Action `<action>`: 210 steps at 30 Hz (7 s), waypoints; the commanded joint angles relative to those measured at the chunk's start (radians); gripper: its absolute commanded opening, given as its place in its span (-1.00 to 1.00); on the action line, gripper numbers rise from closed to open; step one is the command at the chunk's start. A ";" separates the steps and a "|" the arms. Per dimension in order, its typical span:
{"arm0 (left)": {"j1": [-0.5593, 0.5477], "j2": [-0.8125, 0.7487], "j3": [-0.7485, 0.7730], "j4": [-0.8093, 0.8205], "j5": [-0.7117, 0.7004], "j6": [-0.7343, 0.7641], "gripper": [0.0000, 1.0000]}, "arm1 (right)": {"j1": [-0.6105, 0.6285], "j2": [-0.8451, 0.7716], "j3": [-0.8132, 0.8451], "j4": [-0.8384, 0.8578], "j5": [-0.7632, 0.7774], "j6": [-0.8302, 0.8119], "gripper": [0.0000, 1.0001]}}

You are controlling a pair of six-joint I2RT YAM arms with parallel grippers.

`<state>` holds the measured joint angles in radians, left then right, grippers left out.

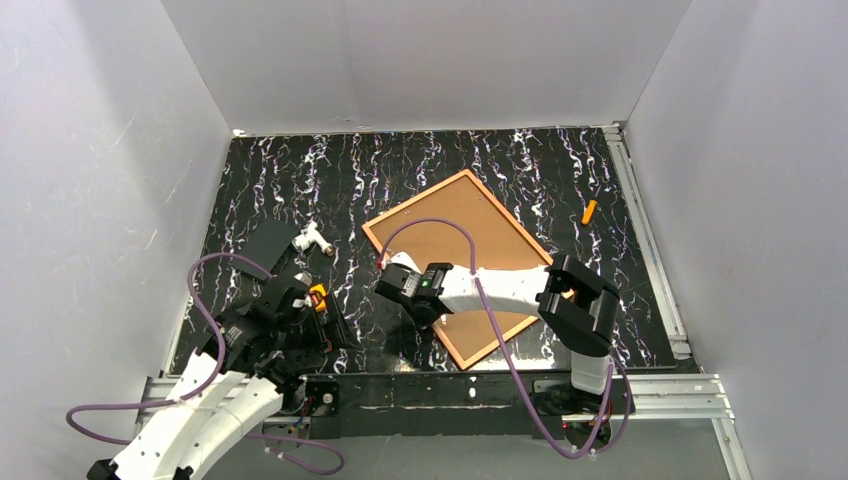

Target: Take the photo out of the frame

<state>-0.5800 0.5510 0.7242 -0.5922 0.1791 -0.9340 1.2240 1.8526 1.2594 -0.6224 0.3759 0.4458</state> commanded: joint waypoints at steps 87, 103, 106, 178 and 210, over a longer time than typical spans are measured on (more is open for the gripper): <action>0.218 0.643 0.387 0.360 0.042 -0.063 -1.00 | 0.075 -0.326 0.442 -0.496 0.051 0.065 0.61; 0.218 0.720 0.535 0.137 0.056 -0.113 -1.00 | 0.279 0.065 0.842 -0.854 0.390 0.030 0.53; 0.218 0.721 0.534 0.131 0.062 -0.128 -1.00 | 0.281 0.100 0.855 -0.891 0.420 0.039 0.47; 0.228 0.102 0.607 -0.381 -0.205 0.149 0.96 | -0.742 -0.426 -0.005 0.271 -0.660 0.210 -0.97; 0.228 -0.012 0.528 -0.491 -0.204 0.122 0.96 | -0.837 0.104 0.155 0.342 -0.600 0.047 0.16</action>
<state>-0.3553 0.5343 1.2877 -0.9432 -0.0410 -0.8047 0.3824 1.9385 1.3579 -0.0414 -0.3614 0.6479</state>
